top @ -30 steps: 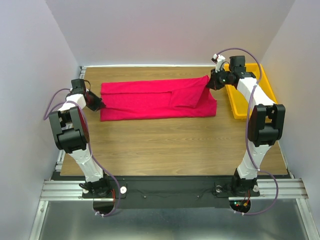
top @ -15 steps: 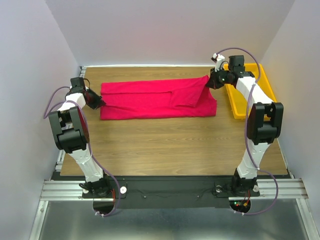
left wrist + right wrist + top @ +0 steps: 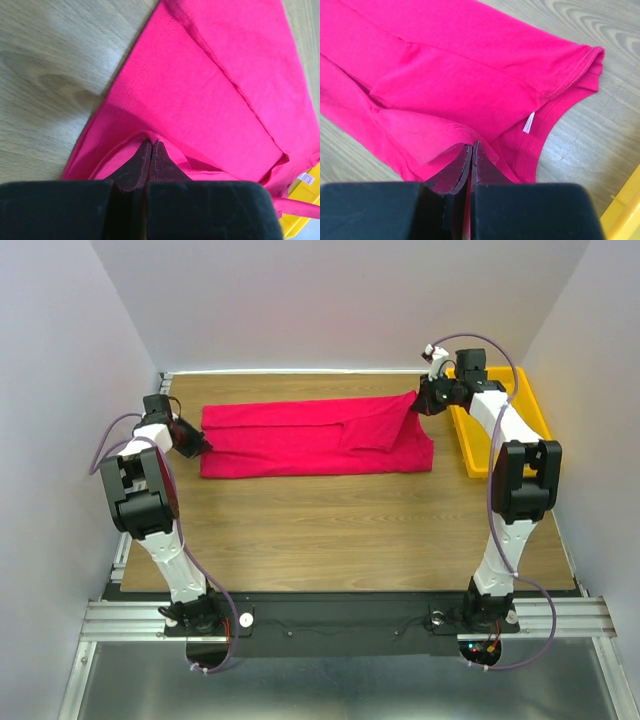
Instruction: Fold and stack the t-shirts
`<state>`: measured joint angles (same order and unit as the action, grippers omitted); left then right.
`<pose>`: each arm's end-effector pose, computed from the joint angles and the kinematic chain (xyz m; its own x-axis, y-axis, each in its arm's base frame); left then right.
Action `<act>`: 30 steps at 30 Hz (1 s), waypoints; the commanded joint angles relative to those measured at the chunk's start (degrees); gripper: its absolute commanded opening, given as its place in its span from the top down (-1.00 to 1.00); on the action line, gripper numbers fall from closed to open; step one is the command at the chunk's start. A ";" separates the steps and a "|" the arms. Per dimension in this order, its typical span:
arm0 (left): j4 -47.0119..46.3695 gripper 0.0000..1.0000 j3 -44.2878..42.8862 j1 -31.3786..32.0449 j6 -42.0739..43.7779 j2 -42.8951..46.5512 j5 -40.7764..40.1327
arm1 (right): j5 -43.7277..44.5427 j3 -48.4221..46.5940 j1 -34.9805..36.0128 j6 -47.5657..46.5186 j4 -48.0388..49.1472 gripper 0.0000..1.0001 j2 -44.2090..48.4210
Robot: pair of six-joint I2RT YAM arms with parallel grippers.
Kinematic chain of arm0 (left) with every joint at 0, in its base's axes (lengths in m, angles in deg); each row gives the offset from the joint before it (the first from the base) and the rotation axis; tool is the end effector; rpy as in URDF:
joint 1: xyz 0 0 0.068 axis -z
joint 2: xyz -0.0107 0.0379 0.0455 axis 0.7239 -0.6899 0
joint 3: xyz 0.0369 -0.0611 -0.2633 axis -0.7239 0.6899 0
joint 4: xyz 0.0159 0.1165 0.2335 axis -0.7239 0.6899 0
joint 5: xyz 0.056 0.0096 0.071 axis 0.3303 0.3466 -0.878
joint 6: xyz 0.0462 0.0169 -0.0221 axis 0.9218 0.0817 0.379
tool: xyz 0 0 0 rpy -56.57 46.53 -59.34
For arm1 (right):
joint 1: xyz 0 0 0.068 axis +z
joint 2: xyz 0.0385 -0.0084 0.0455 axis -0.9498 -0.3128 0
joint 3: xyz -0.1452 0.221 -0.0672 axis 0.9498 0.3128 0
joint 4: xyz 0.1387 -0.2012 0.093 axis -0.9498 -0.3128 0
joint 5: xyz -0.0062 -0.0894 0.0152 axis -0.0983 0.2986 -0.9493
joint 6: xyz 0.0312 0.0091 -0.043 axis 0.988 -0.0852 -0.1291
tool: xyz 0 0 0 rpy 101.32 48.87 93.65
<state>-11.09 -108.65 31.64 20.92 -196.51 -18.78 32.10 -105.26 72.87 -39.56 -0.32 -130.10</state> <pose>0.4107 0.0960 0.1939 -0.5653 -0.7218 -0.3994 -0.4480 0.6752 -0.5861 0.4597 0.0287 0.2667 -0.5484 -0.2371 -0.8019 -0.5893 0.7899 0.1695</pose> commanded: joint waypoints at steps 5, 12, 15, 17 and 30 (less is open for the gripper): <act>-0.64 1.00 -3.56 -0.29 0.61 -0.16 -0.24 | 0.43 -4.62 -0.31 1.55 2.53 0.99 -2.24; -0.64 1.00 -4.52 -0.20 0.52 -0.95 0.11 | 0.78 -5.67 -0.31 1.99 2.62 0.99 -3.57; -0.55 1.00 -4.61 -0.20 0.61 -1.21 0.11 | 0.87 -5.85 -0.40 2.08 2.70 0.99 -3.83; -0.55 1.00 -4.79 -0.29 0.53 -1.56 0.11 | 0.87 -6.11 -0.40 2.08 2.71 0.99 -4.00; -0.37 1.00 -5.40 -0.29 0.88 -2.79 -0.06 | 1.39 -6.82 -0.40 2.17 2.79 0.99 -5.15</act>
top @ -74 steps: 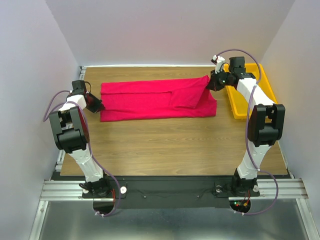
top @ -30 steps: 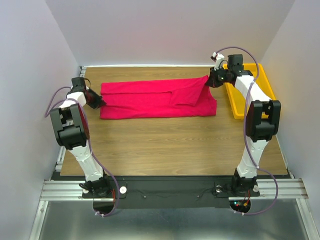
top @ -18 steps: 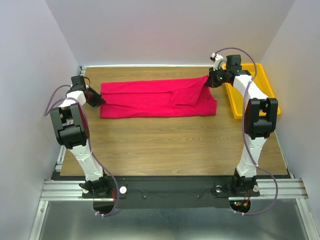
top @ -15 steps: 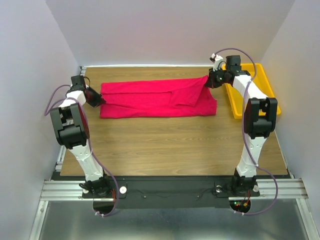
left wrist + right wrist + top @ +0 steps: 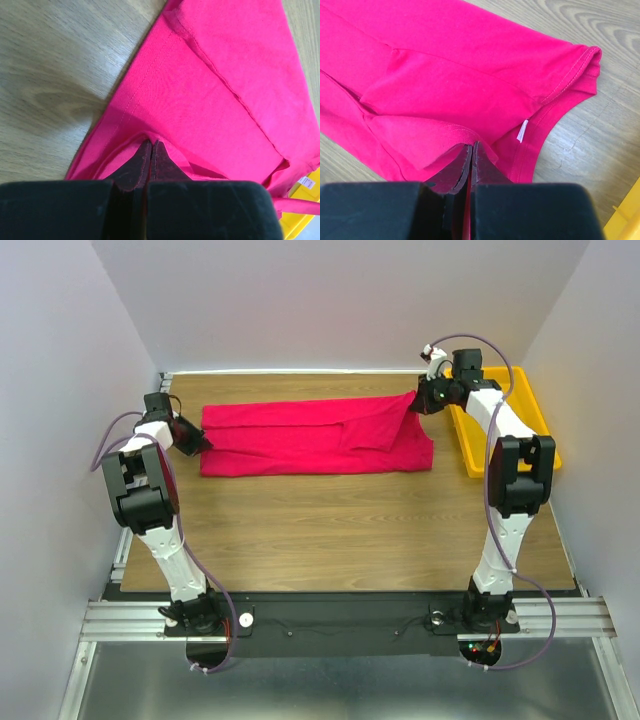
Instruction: Fold and stack the t-shirts
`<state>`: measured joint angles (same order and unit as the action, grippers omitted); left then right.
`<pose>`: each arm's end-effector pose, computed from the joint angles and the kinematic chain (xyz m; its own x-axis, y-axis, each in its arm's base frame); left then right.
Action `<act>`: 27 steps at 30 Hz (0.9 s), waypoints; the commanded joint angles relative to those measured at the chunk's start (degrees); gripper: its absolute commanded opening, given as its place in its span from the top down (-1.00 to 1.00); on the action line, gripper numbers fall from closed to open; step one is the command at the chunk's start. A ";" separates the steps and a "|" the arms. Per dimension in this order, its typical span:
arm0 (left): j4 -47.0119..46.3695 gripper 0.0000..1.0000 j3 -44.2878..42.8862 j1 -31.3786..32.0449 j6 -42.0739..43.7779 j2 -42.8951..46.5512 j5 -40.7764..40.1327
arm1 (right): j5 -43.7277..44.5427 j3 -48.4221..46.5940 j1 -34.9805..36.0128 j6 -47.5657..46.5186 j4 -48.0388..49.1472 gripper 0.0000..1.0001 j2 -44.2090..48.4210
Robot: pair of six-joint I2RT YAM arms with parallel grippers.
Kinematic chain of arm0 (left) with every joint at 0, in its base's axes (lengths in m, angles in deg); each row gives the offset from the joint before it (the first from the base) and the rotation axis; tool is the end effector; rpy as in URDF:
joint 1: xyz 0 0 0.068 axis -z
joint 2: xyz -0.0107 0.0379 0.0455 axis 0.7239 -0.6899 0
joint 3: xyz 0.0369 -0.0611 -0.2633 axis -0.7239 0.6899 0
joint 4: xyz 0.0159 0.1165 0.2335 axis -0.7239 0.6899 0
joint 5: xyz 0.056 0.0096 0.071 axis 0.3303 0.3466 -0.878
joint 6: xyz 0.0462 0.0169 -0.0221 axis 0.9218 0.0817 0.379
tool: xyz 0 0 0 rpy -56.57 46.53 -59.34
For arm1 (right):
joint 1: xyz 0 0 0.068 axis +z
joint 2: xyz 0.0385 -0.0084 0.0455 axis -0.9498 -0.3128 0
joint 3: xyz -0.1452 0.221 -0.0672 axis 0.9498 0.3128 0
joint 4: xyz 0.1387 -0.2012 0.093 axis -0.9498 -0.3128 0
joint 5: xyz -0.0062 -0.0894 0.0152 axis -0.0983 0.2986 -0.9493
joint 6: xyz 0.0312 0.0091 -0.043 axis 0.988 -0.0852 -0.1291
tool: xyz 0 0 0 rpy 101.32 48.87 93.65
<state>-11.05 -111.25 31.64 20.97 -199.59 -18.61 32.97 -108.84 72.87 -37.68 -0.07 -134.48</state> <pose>0.4220 0.0989 0.1859 -0.5704 -0.7218 -0.3920 -0.4510 0.6741 -0.5850 0.4769 0.0286 0.2530 -0.5772 -0.2132 -0.7883 -0.5604 0.8055 0.1925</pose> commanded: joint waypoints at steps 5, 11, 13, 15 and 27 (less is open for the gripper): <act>-0.42 1.00 -2.98 -0.29 0.83 0.03 -0.24 | 0.52 -3.23 -0.40 0.38 2.55 0.99 -1.30; -0.42 1.00 -3.15 -0.29 0.92 -0.15 -0.24 | 0.61 -3.23 -0.40 0.38 2.55 0.99 -1.48; -0.33 1.00 -3.07 -0.29 0.92 -0.15 -0.33 | 0.43 -3.32 -0.31 0.46 2.55 0.99 -1.48; -0.24 1.00 -3.07 -0.29 1.01 -0.15 -0.50 | 0.43 -3.50 -0.31 0.64 2.55 0.99 -1.65; -0.42 1.00 -1.57 -0.20 1.01 3.28 -5.07 | 0.25 -4.11 -0.40 0.73 2.64 0.99 -1.92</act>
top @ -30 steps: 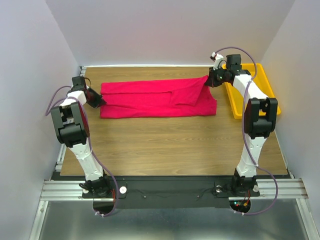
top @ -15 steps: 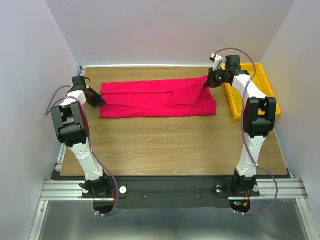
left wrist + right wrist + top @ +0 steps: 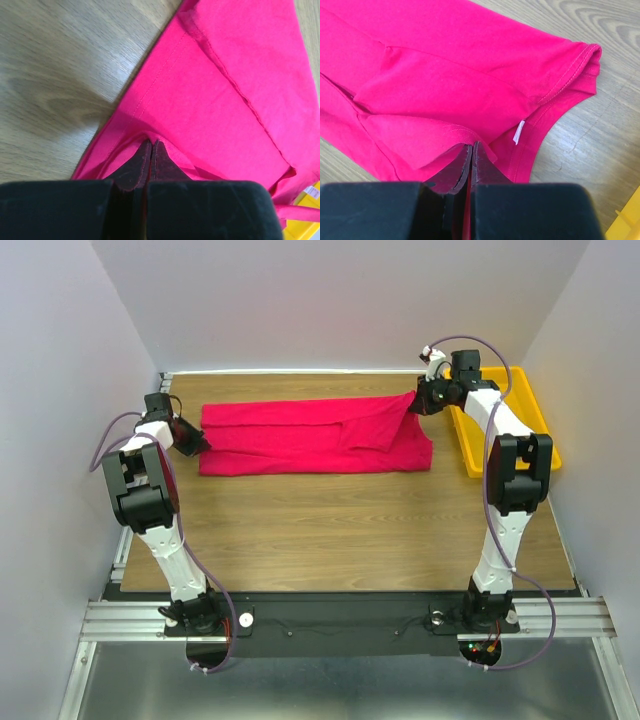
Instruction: Fold and stack the t-shirts
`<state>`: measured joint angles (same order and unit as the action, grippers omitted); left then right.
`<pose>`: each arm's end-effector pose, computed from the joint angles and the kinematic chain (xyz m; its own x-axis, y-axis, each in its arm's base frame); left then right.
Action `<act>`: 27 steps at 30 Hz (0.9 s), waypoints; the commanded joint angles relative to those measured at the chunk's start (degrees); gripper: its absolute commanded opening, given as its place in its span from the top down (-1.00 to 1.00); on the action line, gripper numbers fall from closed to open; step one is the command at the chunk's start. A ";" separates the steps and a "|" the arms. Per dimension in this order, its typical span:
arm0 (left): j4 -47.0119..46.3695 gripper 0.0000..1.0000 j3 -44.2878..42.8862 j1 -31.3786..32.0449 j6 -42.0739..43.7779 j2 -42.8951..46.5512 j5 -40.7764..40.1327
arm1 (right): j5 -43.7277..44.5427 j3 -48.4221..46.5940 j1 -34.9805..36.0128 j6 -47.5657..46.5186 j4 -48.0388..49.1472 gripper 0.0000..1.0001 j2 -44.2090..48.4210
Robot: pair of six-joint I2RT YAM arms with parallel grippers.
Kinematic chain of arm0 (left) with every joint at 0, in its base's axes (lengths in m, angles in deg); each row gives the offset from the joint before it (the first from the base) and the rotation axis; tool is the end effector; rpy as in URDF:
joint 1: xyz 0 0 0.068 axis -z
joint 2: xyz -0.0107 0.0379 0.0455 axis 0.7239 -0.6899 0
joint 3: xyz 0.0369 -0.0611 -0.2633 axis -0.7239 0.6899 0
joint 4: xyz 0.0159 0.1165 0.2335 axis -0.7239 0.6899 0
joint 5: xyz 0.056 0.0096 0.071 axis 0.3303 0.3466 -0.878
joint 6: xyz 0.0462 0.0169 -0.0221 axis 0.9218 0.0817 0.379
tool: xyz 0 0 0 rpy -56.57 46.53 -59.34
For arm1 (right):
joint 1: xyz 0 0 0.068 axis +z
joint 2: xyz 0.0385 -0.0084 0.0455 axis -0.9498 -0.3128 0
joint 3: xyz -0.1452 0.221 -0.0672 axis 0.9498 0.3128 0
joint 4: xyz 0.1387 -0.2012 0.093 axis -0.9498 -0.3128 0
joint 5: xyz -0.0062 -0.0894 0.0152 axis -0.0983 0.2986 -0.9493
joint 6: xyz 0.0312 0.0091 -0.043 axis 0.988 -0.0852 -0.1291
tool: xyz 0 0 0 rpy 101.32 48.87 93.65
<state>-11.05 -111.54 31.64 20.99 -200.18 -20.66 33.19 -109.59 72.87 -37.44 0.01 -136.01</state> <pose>0.4234 0.1006 0.1829 -0.5582 -0.7250 -0.4034 -0.4735 0.6776 -0.5627 0.4819 0.0286 0.2450 -0.5896 -0.2105 -0.7798 -0.5534 0.8085 0.2002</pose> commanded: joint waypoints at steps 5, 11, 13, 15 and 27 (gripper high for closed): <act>-0.33 1.00 -0.68 -0.37 0.72 4.39 -3.90 | 0.04 -3.63 -0.40 0.66 2.64 0.99 -0.39; -1.21 1.00 1.17 -0.37 0.46 6.68 -4.60 | -0.14 -3.81 -0.40 1.01 2.73 0.99 -0.65; -1.47 1.00 1.61 -0.37 0.46 7.38 -5.30 | -0.31 -4.07 -0.31 1.45 2.82 0.99 -0.74; -1.47 1.00 1.96 -0.46 0.46 8.17 -5.74 | -0.49 -4.33 -0.40 1.98 2.90 0.99 -1.00; -1.12 1.00 2.58 -0.73 1.07 5.36 -6.54 | -1.90 -6.79 -0.31 4.09 3.34 0.99 -1.88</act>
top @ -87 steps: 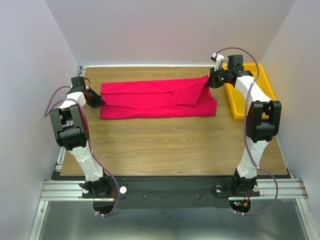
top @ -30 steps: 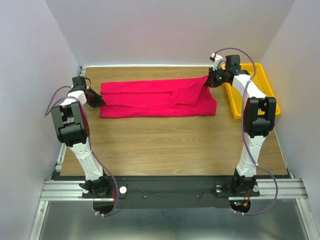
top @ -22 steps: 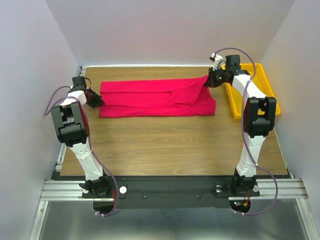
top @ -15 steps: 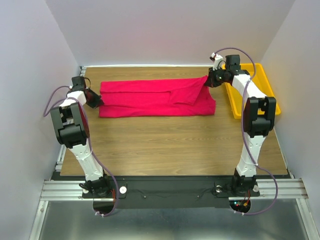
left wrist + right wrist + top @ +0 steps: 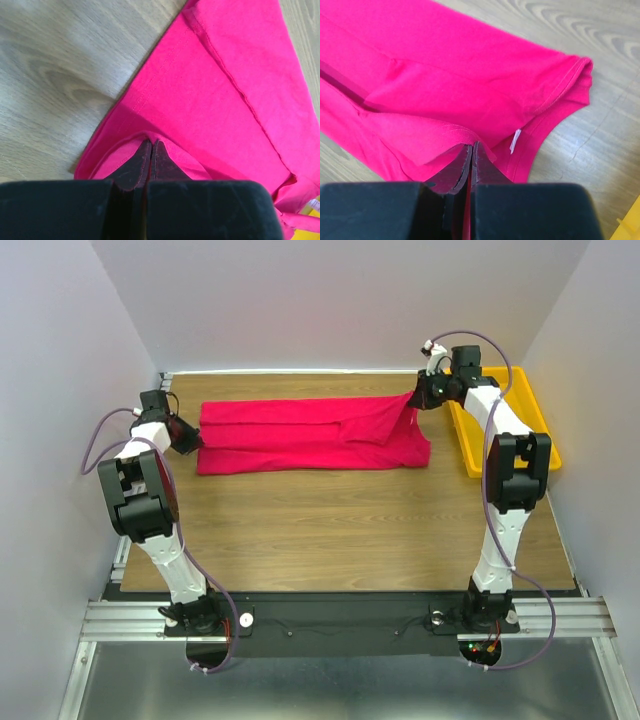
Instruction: Fold and stack the t-shirts
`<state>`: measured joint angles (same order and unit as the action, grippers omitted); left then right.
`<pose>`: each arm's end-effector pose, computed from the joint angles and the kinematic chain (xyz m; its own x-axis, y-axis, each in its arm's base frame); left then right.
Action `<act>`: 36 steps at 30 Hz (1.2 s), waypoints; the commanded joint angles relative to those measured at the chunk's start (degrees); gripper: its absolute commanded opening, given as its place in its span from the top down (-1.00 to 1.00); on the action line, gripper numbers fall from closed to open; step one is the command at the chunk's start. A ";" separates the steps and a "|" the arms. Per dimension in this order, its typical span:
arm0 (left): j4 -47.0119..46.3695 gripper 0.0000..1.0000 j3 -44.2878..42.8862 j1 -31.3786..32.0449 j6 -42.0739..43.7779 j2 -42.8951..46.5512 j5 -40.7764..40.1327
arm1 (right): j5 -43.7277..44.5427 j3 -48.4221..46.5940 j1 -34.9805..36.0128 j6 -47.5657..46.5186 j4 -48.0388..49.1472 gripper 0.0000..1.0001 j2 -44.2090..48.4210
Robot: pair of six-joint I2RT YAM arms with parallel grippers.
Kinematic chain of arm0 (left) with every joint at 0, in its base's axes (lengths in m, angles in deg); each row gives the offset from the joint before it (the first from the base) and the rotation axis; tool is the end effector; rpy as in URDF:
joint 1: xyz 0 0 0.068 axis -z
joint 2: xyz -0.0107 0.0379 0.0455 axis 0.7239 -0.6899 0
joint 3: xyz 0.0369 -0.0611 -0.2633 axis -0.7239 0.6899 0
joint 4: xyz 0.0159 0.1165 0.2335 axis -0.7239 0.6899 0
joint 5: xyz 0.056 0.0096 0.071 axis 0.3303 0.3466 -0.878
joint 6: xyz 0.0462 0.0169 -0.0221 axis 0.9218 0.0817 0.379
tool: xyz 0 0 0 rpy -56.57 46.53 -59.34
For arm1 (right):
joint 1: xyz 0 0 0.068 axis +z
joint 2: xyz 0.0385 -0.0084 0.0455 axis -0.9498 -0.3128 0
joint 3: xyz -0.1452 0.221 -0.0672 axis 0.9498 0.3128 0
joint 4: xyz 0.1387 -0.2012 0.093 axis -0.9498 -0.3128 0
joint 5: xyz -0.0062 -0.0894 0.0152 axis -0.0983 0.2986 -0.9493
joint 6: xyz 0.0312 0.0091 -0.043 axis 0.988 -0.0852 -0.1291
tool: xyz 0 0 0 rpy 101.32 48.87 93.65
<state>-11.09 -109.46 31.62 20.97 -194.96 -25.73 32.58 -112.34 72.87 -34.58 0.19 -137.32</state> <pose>0.4102 0.1004 0.2083 -0.4980 -0.7231 -0.4786 -0.4947 0.6902 -0.5280 0.4893 0.0290 0.2504 -0.5933 -0.1684 -0.7872 -0.5361 0.8121 0.2304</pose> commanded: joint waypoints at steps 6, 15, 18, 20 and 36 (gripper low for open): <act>-1.34 1.00 0.76 -0.79 1.53 -1.09 -1.55 | -1.64 -5.36 -0.14 2.02 3.26 0.99 -1.36; -1.34 1.00 0.68 -0.88 1.89 -1.71 -1.11 | -1.46 -7.03 0.74 2.55 3.26 0.99 -2.86; -1.43 1.00 0.59 -0.88 1.97 -1.80 -1.11 | -1.11 -7.29 0.92 2.63 3.26 0.98 -3.38; -1.34 1.00 0.59 -0.88 2.06 -1.80 -1.02 | -1.02 -7.29 1.01 2.63 3.34 0.98 -3.56; -1.08 0.59 -0.29 -0.79 2.94 -1.45 0.99 | 2.22 -10.98 1.88 4.92 3.43 0.67 -6.81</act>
<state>-11.42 -109.35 31.24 22.45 -197.32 -25.47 32.97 -119.03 74.08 -31.19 0.89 -143.20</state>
